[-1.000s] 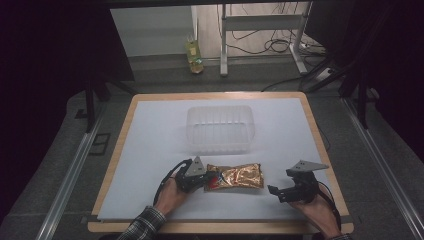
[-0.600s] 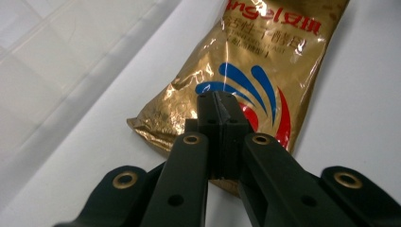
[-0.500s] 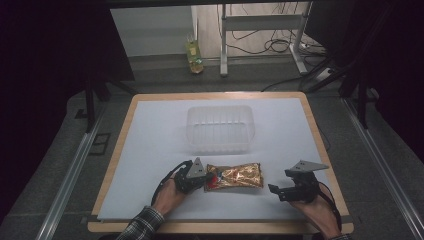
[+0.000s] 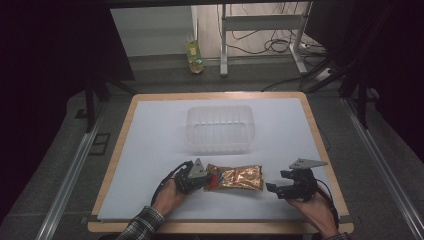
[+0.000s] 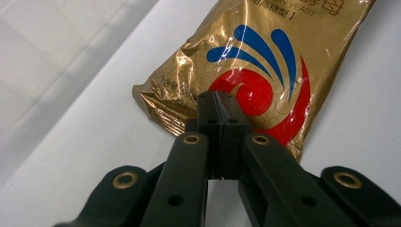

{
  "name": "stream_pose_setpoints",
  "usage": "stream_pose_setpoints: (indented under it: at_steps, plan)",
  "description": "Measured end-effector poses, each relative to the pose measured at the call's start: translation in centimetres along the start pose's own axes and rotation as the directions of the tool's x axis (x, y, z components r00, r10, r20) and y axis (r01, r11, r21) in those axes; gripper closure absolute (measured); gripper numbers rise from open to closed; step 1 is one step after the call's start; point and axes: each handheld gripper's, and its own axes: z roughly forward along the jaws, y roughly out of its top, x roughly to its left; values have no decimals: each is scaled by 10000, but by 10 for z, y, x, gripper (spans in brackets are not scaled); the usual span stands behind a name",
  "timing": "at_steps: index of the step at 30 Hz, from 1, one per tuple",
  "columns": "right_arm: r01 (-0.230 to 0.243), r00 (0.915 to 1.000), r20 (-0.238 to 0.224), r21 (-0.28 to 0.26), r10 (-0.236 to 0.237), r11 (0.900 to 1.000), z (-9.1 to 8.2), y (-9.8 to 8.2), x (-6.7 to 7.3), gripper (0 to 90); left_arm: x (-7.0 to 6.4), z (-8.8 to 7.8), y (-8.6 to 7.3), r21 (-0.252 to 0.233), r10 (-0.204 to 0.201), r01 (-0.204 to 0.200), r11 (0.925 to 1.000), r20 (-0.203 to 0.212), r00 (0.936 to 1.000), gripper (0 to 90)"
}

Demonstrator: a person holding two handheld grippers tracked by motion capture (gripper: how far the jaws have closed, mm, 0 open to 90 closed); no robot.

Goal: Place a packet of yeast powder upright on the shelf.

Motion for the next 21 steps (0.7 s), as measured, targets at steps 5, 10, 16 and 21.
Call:
stream_pose_setpoints:
  at_steps: [5,10,16,21]
  plan:
    - [-420,9980,-457,196,428,9989,6,5,0,185,-1,0,0,-8,-48,48,10000,-33,10000,897]
    - [-794,9920,-933,579,846,9952,17,11,2,189,-1,-1,0,53,17,-17,10000,-42,10000,897]
    - [-1219,9791,-1546,748,1322,9897,29,17,4,227,-1,-1,0,71,-26,26,10000,16,10000,897]
    - [-1723,9611,-1986,1134,1922,9785,38,21,1,253,-1,-1,-1,58,-34,33,10000,50,10000,897]
